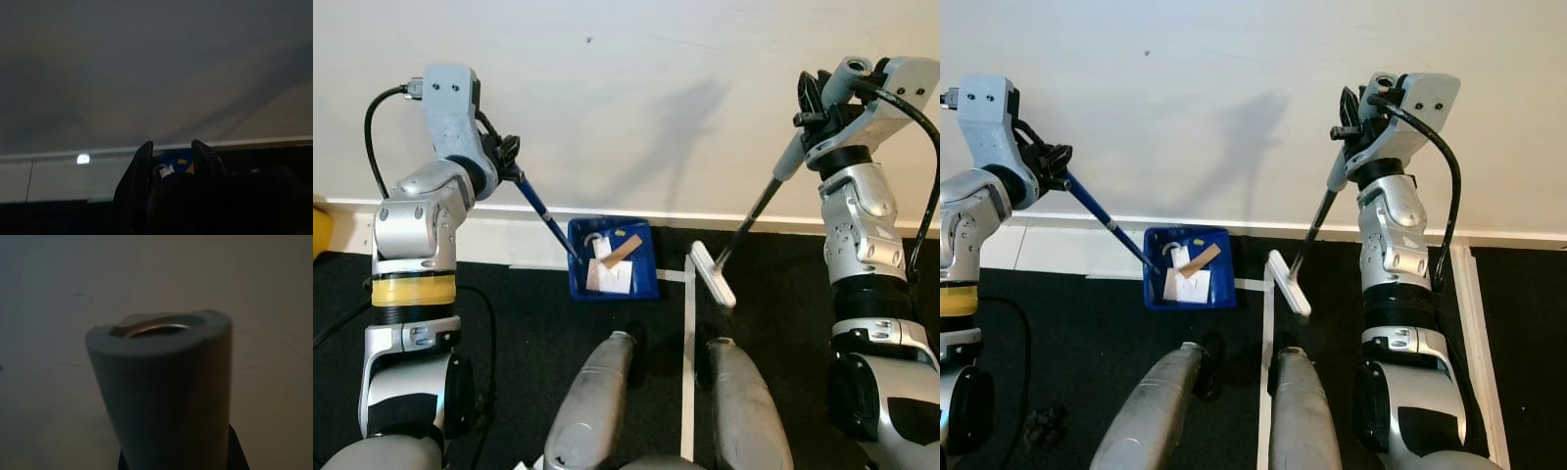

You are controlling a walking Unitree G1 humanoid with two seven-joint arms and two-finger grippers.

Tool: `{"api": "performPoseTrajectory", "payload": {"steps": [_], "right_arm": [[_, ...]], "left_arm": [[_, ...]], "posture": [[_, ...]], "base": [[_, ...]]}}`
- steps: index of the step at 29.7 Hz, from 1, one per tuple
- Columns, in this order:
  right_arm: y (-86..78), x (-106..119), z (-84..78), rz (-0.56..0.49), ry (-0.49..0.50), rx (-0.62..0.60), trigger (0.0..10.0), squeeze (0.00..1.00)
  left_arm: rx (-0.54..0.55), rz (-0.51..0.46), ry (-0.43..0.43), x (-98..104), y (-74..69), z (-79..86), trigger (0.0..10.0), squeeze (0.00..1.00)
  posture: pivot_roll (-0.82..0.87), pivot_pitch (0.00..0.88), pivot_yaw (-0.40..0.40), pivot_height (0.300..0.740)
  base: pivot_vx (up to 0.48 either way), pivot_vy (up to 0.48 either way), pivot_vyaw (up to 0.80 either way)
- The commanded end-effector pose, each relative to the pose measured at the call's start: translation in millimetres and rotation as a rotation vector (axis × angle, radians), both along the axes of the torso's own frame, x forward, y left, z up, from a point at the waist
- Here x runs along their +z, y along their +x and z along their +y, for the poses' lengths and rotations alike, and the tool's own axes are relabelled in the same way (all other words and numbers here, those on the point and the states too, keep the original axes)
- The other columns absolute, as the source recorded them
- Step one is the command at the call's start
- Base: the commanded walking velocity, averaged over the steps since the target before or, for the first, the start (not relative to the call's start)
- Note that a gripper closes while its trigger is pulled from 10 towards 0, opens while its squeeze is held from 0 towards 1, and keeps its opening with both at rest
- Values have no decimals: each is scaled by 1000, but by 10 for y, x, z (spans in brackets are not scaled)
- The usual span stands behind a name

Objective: Sweep floor

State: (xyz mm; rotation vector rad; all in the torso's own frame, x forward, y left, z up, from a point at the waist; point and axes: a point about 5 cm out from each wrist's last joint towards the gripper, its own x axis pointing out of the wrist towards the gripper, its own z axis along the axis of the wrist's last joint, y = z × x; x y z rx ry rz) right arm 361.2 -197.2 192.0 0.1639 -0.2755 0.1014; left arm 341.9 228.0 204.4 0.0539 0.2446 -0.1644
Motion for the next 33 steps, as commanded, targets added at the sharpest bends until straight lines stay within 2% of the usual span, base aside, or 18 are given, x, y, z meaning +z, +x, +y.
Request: {"api": "performPoseTrajectory", "payload": {"steps": [1,11,30,33], "right_arm": [[-24,-52,-18,-9,9,-26,10000,0],[-19,-131,-2,10,9,-55,10000,0],[-15,-171,-20,14,11,-70,10000,0],[-13,-176,-20,14,10,-71,10000,0]], "left_arm": [[-7,-63,10,117,-15,33,10000,0],[-6,-67,12,125,12,48,10000,0],[-8,-59,7,96,42,26,10000,0],[-14,-60,10,90,43,13,10000,0]], "posture": [[32,155,62,740],[36,150,69,740],[39,160,76,740],[39,161,76,740]], "base": [[0,0,0],[0,52,0],[0,454,0],[0,0,0]]}}
